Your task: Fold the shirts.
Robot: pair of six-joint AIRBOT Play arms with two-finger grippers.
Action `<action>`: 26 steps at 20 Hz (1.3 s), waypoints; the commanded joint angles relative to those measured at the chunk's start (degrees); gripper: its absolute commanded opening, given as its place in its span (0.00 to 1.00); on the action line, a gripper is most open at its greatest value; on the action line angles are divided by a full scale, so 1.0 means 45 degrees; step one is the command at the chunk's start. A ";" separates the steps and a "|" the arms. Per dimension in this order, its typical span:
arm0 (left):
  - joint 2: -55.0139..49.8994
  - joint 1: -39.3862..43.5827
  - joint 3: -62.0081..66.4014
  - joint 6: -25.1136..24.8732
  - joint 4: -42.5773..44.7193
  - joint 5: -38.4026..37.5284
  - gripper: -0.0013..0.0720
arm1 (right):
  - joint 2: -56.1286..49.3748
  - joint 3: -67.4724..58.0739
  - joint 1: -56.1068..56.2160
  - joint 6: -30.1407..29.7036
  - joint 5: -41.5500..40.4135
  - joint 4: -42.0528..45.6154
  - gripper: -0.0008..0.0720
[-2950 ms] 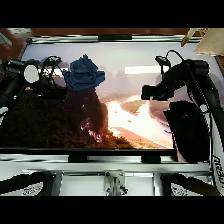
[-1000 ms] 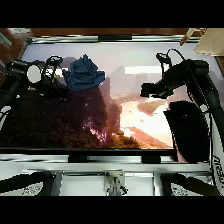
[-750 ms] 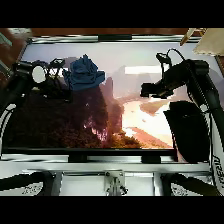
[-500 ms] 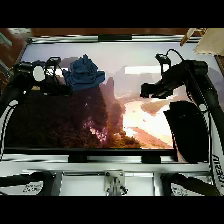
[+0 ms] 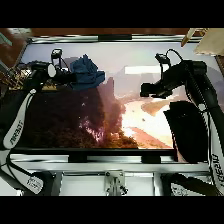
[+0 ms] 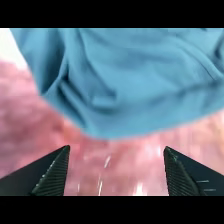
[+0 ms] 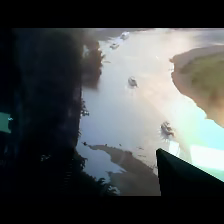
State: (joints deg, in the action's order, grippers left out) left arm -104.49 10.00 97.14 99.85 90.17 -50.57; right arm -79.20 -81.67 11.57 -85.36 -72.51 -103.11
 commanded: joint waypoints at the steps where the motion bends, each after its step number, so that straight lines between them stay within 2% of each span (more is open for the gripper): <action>1: -0.1860 -0.0024 0.1166 -0.0393 -0.0034 0.0588 1.00 | -0.0010 0.0000 0.0015 0.0010 0.0024 -0.0024 0.87; 8: -0.2419 0.0005 0.1205 -0.0359 -0.0049 0.2108 0.98 | -0.0010 0.0005 0.0015 0.0015 0.0034 -0.0019 0.87; 9: -0.2419 0.0000 0.1205 -0.0355 -0.0049 0.2089 0.83 | -0.0010 0.0005 0.0015 0.0010 0.0034 -0.0015 0.87; 11: -0.2414 0.0005 0.1224 -0.0350 -0.0053 0.1987 0.33 | -0.0010 0.0005 0.0015 0.0010 0.0034 -0.0005 0.87; 12: -0.2409 0.0005 0.1253 -0.0355 -0.0151 0.1948 0.13 | -0.0010 0.0000 0.0015 0.0010 0.0034 -0.0005 0.87; 13: -0.2390 -0.0010 0.1336 -0.0355 -0.0287 0.1831 0.06 | -0.0010 0.0000 0.0015 0.0010 0.0034 -0.0005 0.87; 19: -0.1214 0.0053 0.3891 -0.1010 -0.0330 0.0005 0.06 | 0.0010 -0.0005 0.0005 -0.0005 -0.0024 0.0029 0.87; 22: 0.1166 0.0301 0.4274 -0.1078 -0.0325 -0.0136 0.06 | 0.0296 -0.0015 0.0005 -0.0160 -0.0321 0.0073 0.87; 26: 0.4784 0.1438 0.4245 -0.1073 -0.0330 -0.1277 0.06 | 0.1734 -0.0039 0.0005 -0.0155 -0.0602 0.1054 0.87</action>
State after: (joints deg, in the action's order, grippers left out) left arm -92.79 13.45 115.61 95.35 88.77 -52.45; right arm -75.13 -81.73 11.64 -85.95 -74.15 -101.45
